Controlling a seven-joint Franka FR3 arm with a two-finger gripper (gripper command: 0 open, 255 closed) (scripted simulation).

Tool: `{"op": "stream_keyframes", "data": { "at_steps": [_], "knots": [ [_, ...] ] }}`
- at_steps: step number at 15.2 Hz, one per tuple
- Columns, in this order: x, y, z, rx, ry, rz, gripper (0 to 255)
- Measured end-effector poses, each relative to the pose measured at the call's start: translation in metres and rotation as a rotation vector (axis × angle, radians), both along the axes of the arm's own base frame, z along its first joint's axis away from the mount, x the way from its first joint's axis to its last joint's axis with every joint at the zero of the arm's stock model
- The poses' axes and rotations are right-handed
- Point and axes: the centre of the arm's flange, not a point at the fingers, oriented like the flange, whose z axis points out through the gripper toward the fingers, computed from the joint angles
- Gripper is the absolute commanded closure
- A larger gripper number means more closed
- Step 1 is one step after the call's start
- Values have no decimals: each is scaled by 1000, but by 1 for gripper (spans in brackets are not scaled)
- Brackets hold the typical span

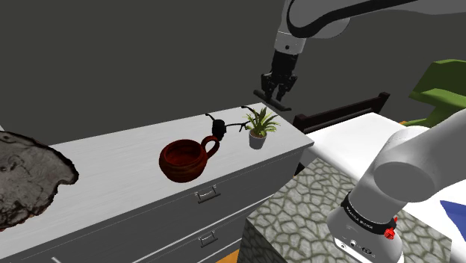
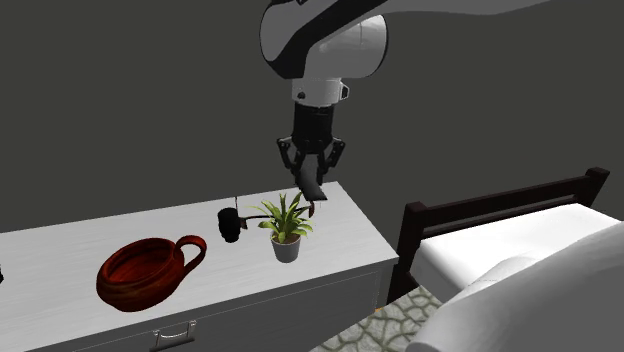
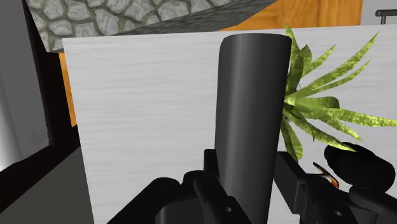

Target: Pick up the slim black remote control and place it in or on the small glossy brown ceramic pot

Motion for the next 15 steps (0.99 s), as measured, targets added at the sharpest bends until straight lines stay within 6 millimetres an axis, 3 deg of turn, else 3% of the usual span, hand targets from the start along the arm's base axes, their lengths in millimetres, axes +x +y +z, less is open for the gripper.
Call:
{"op": "stream_keyframes", "data": {
  "at_steps": [15],
  "knots": [
    [14, 197, -3, -1, 0, 0, 255]
  ]
}}
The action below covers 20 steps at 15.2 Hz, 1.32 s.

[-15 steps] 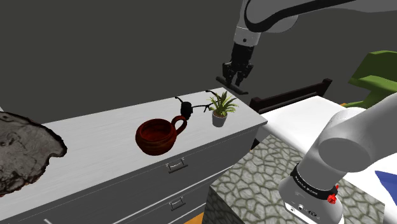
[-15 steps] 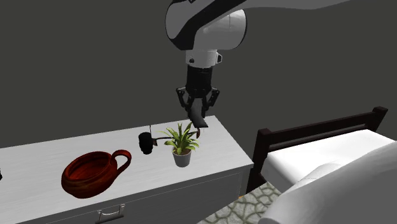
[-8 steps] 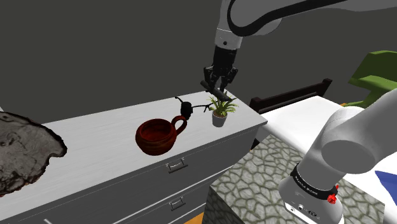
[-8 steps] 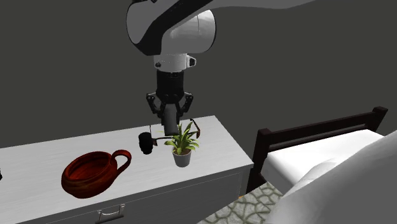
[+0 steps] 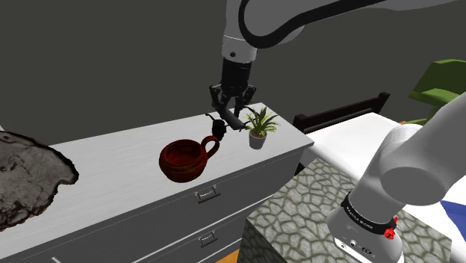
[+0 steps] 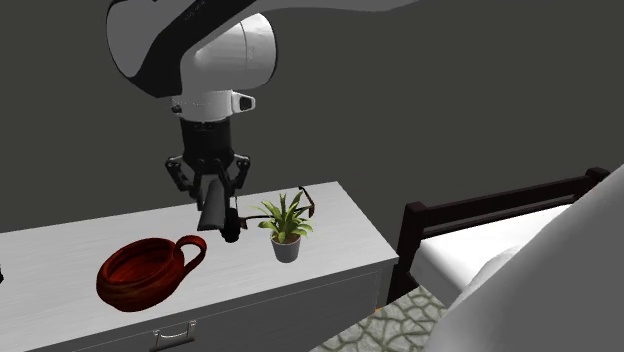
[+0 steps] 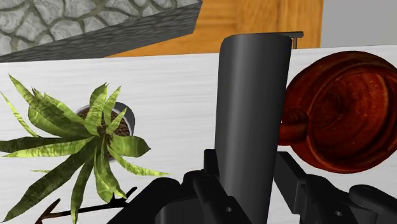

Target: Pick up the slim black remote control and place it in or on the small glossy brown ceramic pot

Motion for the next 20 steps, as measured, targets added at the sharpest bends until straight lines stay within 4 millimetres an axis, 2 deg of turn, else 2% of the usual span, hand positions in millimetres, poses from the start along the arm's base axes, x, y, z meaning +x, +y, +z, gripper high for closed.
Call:
{"op": "stream_keyframes", "data": {
  "at_steps": [9, 13, 20],
  "knots": [
    [9, 114, -5, 0, 1, 0, 255],
    [10, 129, -20, 0, 1, -1, 255],
    [10, 130, -55, 0, 1, -2, 255]
  ]
}}
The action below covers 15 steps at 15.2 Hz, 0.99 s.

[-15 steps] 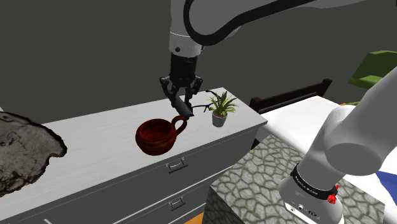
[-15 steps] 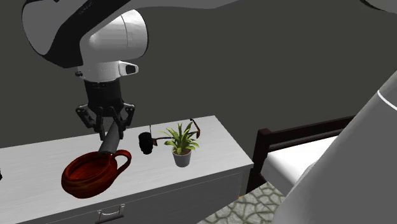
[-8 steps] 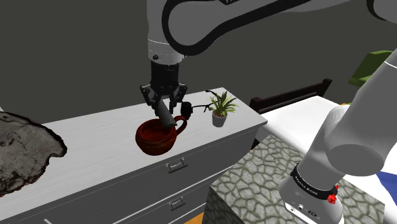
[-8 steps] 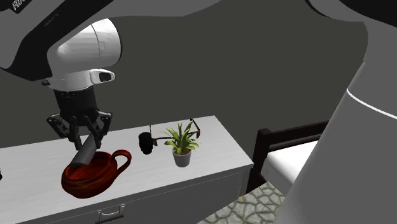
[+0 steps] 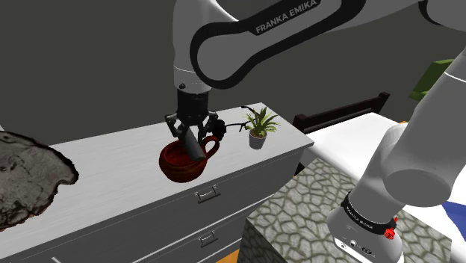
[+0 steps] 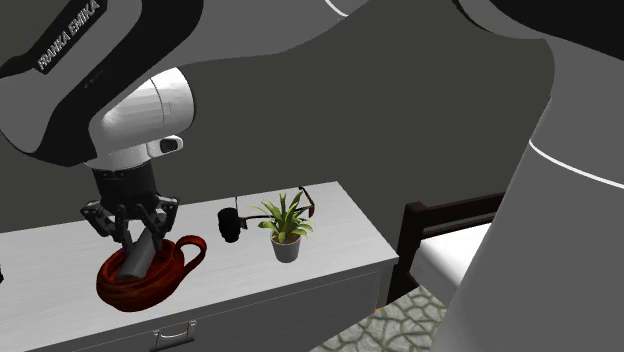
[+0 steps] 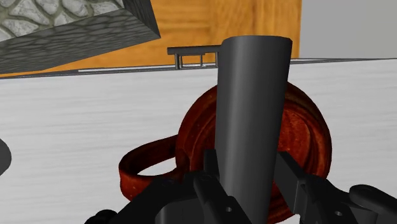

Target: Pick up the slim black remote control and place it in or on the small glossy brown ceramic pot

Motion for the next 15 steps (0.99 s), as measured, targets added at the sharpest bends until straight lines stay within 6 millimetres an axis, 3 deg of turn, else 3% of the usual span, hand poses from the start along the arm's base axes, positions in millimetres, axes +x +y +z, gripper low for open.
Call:
{"op": "stream_keyframes", "data": {
  "at_steps": [7, 8, 15],
  "knots": [
    [0, -1, -8, 0, 0, 0, 255],
    [0, -1, -8, 0, 0, 0, 0],
    [0, -1, -1, 1, -1, 0, 0]
  ]
}}
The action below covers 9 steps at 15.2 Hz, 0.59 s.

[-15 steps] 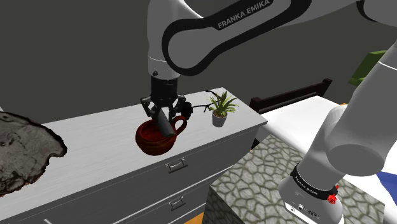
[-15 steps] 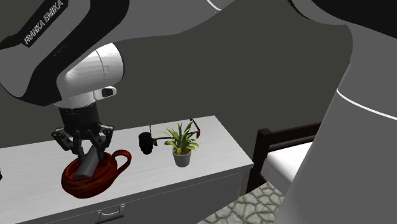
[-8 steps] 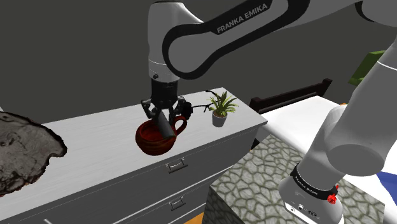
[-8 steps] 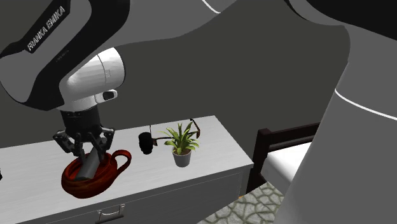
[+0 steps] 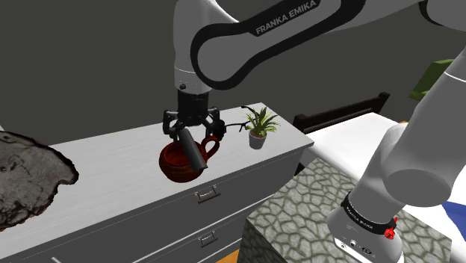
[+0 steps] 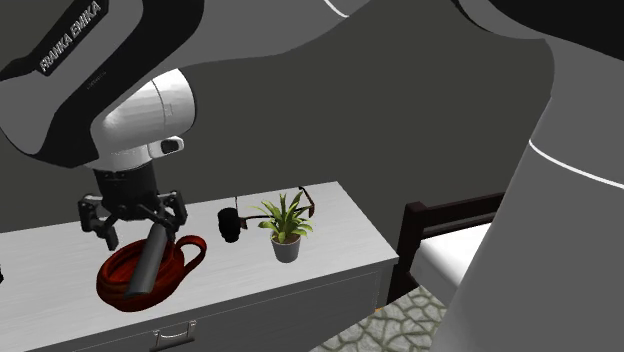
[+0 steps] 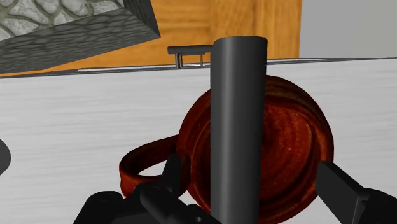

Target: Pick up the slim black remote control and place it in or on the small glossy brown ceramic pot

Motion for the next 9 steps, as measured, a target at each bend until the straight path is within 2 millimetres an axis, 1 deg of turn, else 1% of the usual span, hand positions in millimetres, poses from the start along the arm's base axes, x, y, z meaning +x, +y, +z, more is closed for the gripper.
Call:
{"op": "stream_keyframes", "data": {
  "at_steps": [3, 4, 6, 9],
  "knots": [
    [2, -3, 31, 0, -1, 0, 0],
    [1, -3, 37, 0, -1, 0, 0],
    [0, -3, 42, 0, 0, 0, 0],
    [-1, -3, 43, 0, 0, 0, 0]
  ]
}}
